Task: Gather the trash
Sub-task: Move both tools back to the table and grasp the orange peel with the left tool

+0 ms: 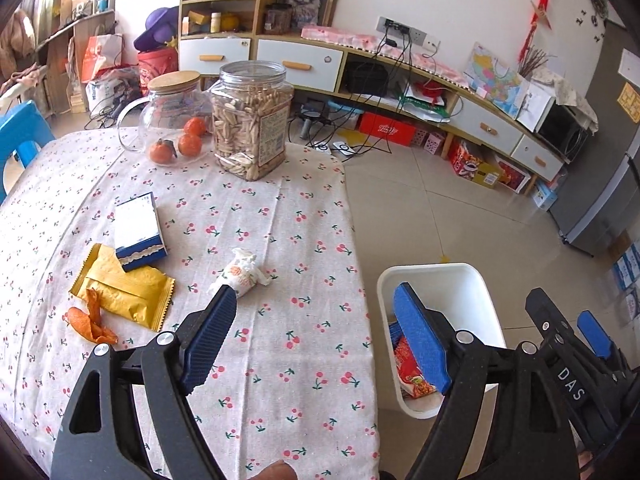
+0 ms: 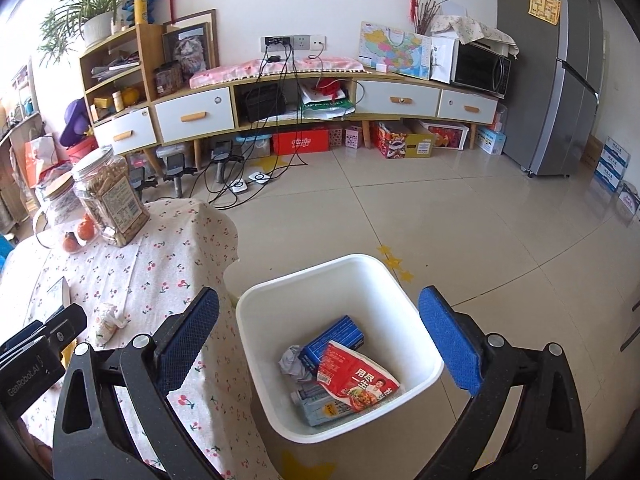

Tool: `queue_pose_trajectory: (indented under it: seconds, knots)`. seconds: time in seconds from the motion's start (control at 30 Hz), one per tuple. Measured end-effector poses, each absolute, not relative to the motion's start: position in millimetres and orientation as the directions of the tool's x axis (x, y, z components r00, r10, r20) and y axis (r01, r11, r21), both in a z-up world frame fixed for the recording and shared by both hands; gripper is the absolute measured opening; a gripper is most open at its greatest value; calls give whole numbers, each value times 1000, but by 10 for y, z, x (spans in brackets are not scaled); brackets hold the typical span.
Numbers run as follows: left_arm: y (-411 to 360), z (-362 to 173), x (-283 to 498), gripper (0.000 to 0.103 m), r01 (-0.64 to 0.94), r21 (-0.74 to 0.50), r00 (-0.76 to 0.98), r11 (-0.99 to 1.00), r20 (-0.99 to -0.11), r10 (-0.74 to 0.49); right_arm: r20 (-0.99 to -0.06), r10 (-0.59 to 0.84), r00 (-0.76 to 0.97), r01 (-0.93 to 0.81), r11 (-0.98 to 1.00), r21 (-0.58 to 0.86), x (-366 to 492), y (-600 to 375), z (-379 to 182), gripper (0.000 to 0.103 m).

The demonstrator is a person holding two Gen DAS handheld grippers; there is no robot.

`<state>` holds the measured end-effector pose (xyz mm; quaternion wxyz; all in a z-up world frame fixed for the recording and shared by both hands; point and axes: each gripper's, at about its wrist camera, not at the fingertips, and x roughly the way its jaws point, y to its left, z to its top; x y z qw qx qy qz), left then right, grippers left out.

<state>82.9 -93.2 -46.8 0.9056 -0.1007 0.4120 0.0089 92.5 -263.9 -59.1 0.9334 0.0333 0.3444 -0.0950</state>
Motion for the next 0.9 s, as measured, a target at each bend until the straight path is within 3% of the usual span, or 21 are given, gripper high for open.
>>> queue_pose_trajectory:
  seconds: [0.67,0.9]
  knots:
    - [504,-645,635,79,-359,-125,605,925,-785,129,-669,22,743,-20,1000,10,1165,-1354,-666,96]
    - [1084,-902,619,79,-450,-173,537,876,-837,111,-690,70,720,-84,996,14,1249,-985,-754,96]
